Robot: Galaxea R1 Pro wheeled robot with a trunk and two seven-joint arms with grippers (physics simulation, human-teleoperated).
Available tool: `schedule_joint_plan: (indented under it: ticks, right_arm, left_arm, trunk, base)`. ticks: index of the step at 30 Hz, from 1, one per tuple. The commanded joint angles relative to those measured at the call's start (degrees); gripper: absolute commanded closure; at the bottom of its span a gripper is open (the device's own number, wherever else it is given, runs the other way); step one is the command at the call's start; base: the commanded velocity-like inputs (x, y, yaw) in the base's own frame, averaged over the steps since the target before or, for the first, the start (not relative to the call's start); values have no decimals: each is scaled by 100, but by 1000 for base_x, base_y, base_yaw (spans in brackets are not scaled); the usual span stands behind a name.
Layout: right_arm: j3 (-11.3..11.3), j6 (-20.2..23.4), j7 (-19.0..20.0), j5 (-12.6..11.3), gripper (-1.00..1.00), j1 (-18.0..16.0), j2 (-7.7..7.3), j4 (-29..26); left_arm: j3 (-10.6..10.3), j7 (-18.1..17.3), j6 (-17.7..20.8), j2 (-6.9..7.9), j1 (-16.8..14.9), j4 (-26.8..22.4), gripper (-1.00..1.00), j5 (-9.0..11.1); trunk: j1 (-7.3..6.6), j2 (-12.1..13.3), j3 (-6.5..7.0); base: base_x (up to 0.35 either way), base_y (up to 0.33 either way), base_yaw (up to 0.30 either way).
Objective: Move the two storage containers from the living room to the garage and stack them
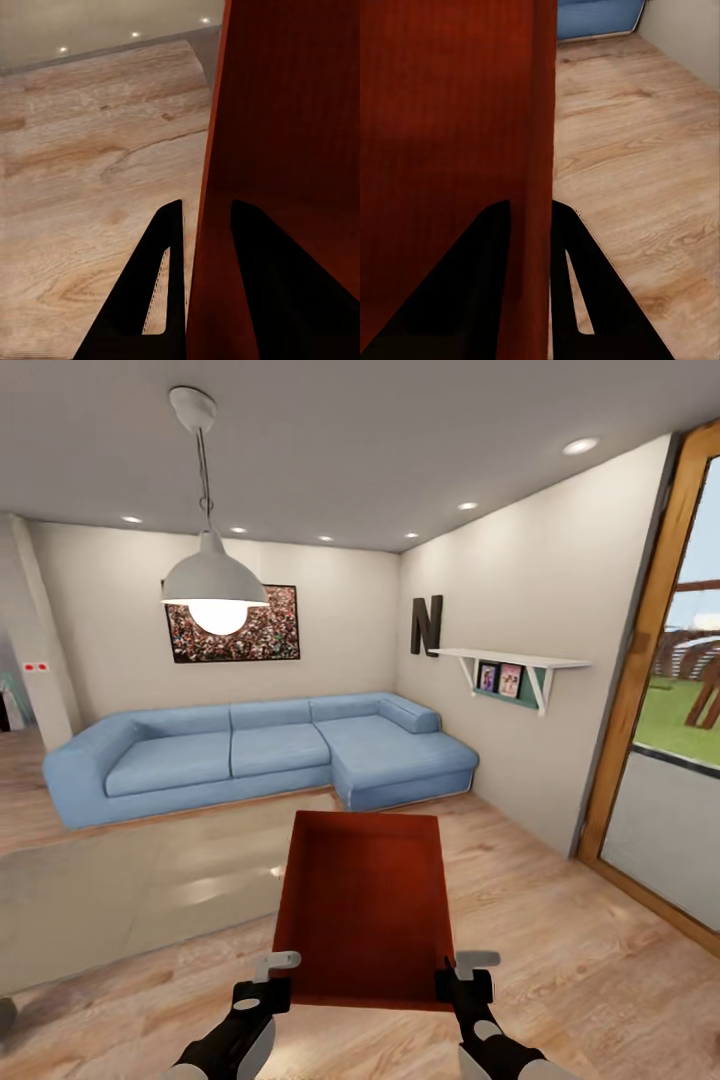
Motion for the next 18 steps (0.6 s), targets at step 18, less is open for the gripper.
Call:
schedule_joint_plan:
  ticks: [18]
  right_arm:
    - [-73,-101,-17,103,100,-8,-5,-194]
  left_arm:
    - [-99,25,20,2,1,7,100,132]
  trunk:
    - [0,-6,-9]
  base:
    - [0,0,300]
